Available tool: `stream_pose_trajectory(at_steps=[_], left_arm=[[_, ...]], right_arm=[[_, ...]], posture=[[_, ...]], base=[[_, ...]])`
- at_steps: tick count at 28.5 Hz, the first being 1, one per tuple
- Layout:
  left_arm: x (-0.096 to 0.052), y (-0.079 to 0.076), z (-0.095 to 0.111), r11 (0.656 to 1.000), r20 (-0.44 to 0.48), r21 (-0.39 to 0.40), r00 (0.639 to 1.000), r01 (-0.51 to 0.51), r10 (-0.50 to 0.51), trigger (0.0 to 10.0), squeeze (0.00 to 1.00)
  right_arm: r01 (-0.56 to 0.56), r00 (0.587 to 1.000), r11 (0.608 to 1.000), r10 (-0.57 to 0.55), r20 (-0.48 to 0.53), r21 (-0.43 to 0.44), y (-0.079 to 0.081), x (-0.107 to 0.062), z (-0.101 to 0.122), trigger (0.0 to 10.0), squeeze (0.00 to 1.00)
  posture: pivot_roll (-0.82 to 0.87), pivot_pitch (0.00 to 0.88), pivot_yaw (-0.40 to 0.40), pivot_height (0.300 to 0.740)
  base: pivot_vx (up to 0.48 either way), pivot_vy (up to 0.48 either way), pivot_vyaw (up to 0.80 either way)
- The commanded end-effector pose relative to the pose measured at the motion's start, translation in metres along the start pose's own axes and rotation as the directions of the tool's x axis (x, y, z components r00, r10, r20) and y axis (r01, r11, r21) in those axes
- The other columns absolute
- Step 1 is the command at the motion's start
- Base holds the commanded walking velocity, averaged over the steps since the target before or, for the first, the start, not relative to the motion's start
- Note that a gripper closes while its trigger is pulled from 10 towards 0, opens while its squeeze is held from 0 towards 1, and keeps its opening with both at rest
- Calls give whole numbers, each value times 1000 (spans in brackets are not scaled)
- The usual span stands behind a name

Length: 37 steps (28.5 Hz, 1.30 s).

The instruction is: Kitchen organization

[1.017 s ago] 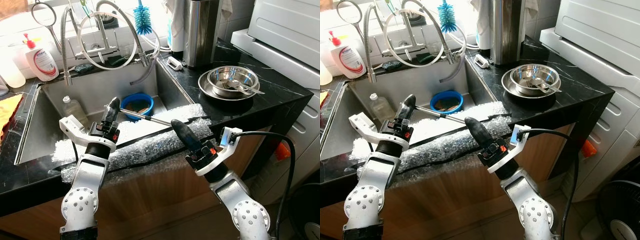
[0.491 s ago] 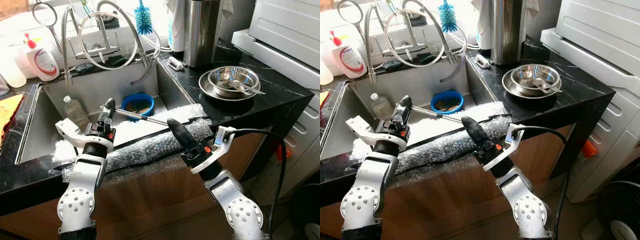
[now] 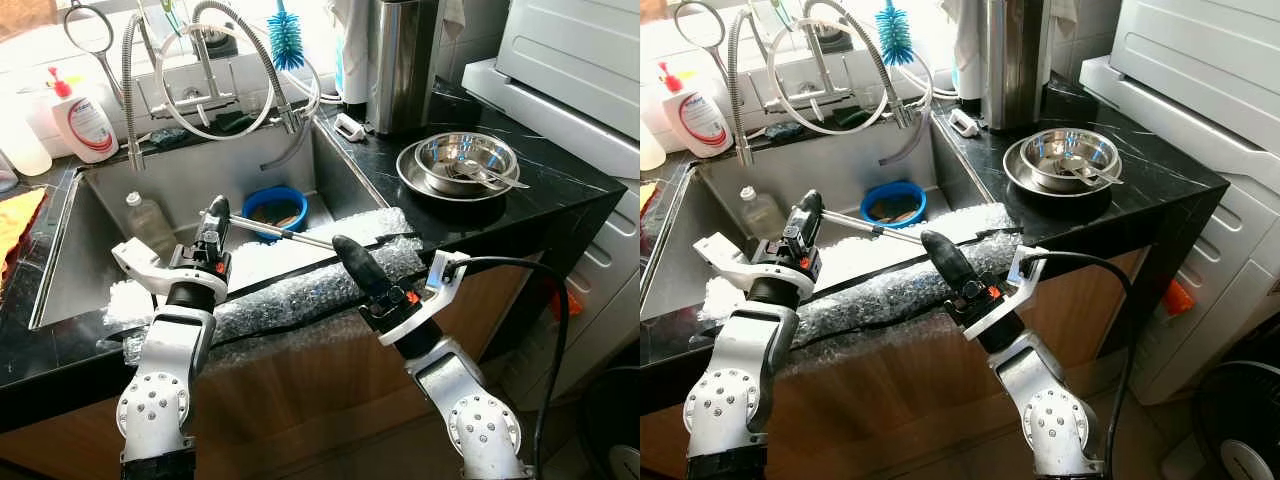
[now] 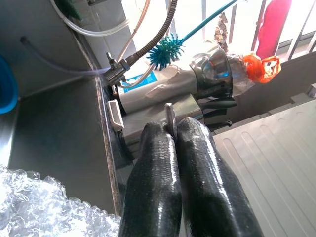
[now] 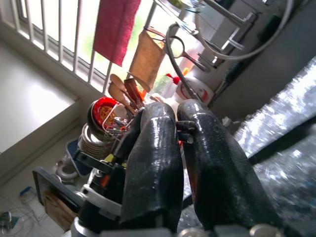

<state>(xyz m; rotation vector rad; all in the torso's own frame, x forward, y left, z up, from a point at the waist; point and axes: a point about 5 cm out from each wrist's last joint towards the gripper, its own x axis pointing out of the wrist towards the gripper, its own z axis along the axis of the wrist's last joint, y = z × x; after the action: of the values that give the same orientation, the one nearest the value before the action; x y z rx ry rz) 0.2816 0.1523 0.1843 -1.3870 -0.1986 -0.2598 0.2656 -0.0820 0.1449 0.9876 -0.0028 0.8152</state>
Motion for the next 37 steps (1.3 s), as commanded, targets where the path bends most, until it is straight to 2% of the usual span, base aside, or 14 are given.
stream_pose_trajectory(at_steps=[1, 11, 17, 18, 19, 20, 21, 28, 30, 31, 33, 34, 36, 37], left_arm=[[-10, 13, -14, 990, 52, -125, 995, -72, 79, 0, 0], [-6, 7, -1, 984, 133, -171, 988, -51, 74, 0, 0], [-2, 2, 27, 975, 305, -219, 948, -23, 91, 0, 0], [0, -4, 38, 986, 366, -166, 927, -15, 75, 0, 0], [0, -4, 38, 986, 366, -166, 927, -15, 75, 0, 0], [3, -12, 47, 994, 411, -106, 910, -12, 55, 4588, 0], [6, -17, 56, 998, 450, -60, 892, -23, 48, 10000, 0], [6, -18, 79, 996, 539, 41, 841, -81, 46, 10000, 0], [7, -22, 86, 968, 552, 212, 834, -137, -3, 10000, 0], [10, -28, 88, 923, 557, 339, 830, -182, -41, 10000, 0], [11, -29, 89, 918, 558, 349, 829, -186, -45, 10000, 0], [13, -34, 88, 868, 540, 454, 837, -202, -88, 10000, 0], [15, -37, 87, 799, 521, 557, 845, -226, -124, 10000, 0], [15, -36, 84, 725, 504, 639, 851, -256, -145, 10000, 0]], right_arm=[[15, 999, 1000, -16, 49, 11, 1, 7, 2, 10000, 1000], [13, 999, 1000, -14, 49, 12, 0, 7, 3, 10000, 1000], [28, 998, 1000, -28, 49, 4, -2, 7, 2, 10000, 1000], [29, 998, 1000, -29, 50, 0, -2, 7, 3, 10000, 0], [29, 998, 1000, -29, 50, 0, -2, 7, 3, 10000, 0], [37, 998, 999, -36, 52, -13, -2, 7, 5, 10000, 0], [37, 998, 999, -35, 50, -33, -1, 8, 6, 10000, 0], [54, 996, 994, -48, 74, -90, 4, 7, 13, 10000, 0], [114, 992, 969, -98, 83, -218, 4, 7, 19, 10000, 0], [167, 985, 921, -140, 100, -353, 4, 8, 25, 10000, 0], [171, 984, 911, -142, 105, -374, 4, 8, 26, 10000, 0], [206, 977, 871, -157, 144, -446, 7, 11, 33, 10000, 0], [232, 971, 821, -159, 181, -522, 11, 15, 40, 10000, 0], [249, 967, 751, -162, 195, -612, 14, 17, 44, 10000, 0]], posture=[[-158, 0, 142, 740], [-158, 0, 138, 740], [-161, 0, 135, 740], [-161, 0, 135, 740], [-161, 0, 135, 740], [-160, 0, 133, 740], [-160, 0, 132, 740], [-162, 0, 132, 740], [-166, 0, 132, 740], [-166, 0, 132, 740], [-166, 0, 132, 740], [-171, 0, 135, 740], [-173, 0, 137, 740], [-173, 0, 137, 740]], base=[[0, 0, 0], [0, 0, 0], [0, 0, 0], [0, 0, 0], [0, 0, 0], [0, 0, 0], [0, 0, 0], [0, 0, 0], [0, 0, 0], [0, 0, 0], [0, 0, 0], [0, 0, 0], [0, 0, 0], [0, 0, 0]])
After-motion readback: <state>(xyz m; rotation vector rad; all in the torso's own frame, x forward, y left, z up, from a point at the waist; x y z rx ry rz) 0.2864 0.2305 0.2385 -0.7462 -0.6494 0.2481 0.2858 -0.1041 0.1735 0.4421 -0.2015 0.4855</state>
